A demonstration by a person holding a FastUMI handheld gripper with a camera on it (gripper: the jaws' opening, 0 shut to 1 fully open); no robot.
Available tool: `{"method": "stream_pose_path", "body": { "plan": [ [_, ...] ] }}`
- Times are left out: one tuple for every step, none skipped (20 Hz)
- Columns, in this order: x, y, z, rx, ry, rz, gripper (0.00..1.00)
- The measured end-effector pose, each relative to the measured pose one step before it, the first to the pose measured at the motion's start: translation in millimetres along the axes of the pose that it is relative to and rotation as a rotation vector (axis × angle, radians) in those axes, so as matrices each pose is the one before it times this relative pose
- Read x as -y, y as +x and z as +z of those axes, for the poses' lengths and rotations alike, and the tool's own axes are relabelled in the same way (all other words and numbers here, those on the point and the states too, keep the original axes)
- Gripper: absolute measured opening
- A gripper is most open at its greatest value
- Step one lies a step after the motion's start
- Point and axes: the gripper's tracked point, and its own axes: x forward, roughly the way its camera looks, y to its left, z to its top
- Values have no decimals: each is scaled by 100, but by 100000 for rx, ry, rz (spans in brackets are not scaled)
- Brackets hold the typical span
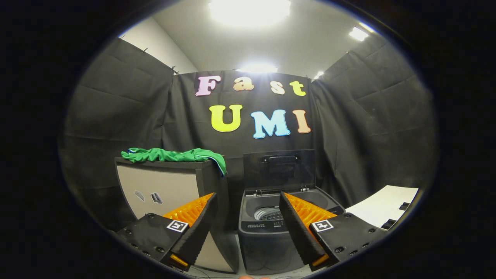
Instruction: Put the clothes into the washing machine and then close the washing machine lid.
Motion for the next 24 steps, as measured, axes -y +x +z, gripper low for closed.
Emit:
{"method": "stream_pose_path", "body": {
  "plan": [
    [-206, 144, 648, 767, 357, 495, 99],
    [-330, 176, 802, 1027, -92, 1010, 99],
    [-347, 331, 923, 1155, -664, 657, 99],
    [-89, 371, 866, 519, -912, 244, 99],
    [-196, 372, 683, 374, -511, 767, 99],
    [-518, 442, 869, 225, -173, 1278, 99],
    [-619, 528, 1325, 1408, -692, 1866, 99],
    [-351, 474, 1332, 1154, -1264, 1023, 99],
    [-237, 521, 1280, 1678, -1186, 1080, 99],
    [-461, 608, 1120, 858, -627, 1379, 99],
    [-440, 606, 632, 264, 241, 1685, 99],
    [-499, 508, 864, 667, 790, 1529, 99],
    [-322, 493, 1107, 793, 1069, 933, 99],
    [-157, 620, 1106, 1263, 839, 580, 99],
    [-364, 821, 861, 630, 633, 865, 99],
    [-371, 758, 782, 228, 499, 949, 99],
    [-479, 683, 520, -520, 570, 1038, 99],
    [-446, 726, 405, -932, 703, 1551, 99],
    [-505, 830, 337, -973, 1065, 1696, 99],
    [-570, 860, 244, -1572, 1115, 1584, 99],
    [-508, 801, 74, -1782, 1007, 1177, 99],
    [-384, 966, -87, -2228, 1009, 1347, 99],
    [-569, 1038, -258, -2698, 929, 1772, 99],
    [-406, 1088, -244, -2294, 1241, 1179, 99]
  ]
}}
